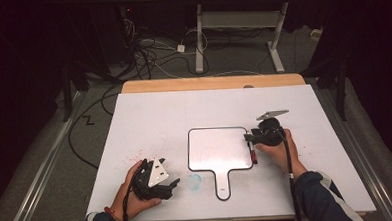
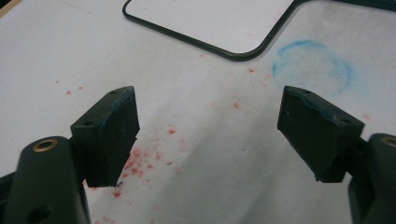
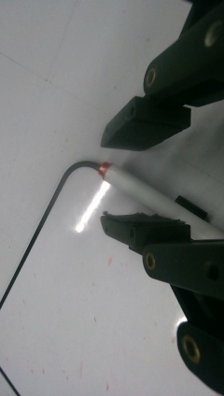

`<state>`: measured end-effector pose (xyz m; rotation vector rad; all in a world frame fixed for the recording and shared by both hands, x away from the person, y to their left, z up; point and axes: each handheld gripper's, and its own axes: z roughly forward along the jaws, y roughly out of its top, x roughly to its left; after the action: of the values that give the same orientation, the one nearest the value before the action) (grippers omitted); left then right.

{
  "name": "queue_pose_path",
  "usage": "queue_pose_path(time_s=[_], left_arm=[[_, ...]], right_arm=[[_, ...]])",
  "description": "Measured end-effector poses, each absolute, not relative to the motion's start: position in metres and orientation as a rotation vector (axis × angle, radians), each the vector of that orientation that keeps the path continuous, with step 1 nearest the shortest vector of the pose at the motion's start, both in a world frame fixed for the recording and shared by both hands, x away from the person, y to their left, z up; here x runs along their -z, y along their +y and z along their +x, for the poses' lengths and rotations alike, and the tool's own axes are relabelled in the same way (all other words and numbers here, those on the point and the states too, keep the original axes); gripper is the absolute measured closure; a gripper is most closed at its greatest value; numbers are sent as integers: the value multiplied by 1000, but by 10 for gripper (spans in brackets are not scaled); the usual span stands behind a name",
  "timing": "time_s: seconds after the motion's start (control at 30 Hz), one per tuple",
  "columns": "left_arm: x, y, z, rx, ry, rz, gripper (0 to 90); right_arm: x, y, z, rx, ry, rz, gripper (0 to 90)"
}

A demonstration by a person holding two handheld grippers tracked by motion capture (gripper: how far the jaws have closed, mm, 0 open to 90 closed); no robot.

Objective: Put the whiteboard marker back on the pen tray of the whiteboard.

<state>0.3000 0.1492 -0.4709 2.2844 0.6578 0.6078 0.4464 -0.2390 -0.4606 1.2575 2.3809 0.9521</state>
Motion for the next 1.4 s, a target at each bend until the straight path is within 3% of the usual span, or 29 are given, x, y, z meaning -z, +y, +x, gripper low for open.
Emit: queue_pose_path(time_s=[0.23, 0.57, 0.83, 1.17, 1.4], left_arm=[[470, 150, 300, -607, 657, 2278, 197], [469, 150, 301, -610, 665, 2270, 194], [467, 151, 301, -633, 672, 2258, 188], [466, 152, 301, -662, 685, 2244, 186], [466, 154, 301, -678, 675, 2234, 181]], right_arm=[[458, -242, 443, -964, 2369, 1220, 601], [432, -249, 418, -1080, 2272, 1000, 492], [409, -268, 371, -1153, 2122, 737, 390], [417, -300, 323, -1195, 2014, 717, 273], [436, -307, 302, -1143, 2004, 755, 237]])
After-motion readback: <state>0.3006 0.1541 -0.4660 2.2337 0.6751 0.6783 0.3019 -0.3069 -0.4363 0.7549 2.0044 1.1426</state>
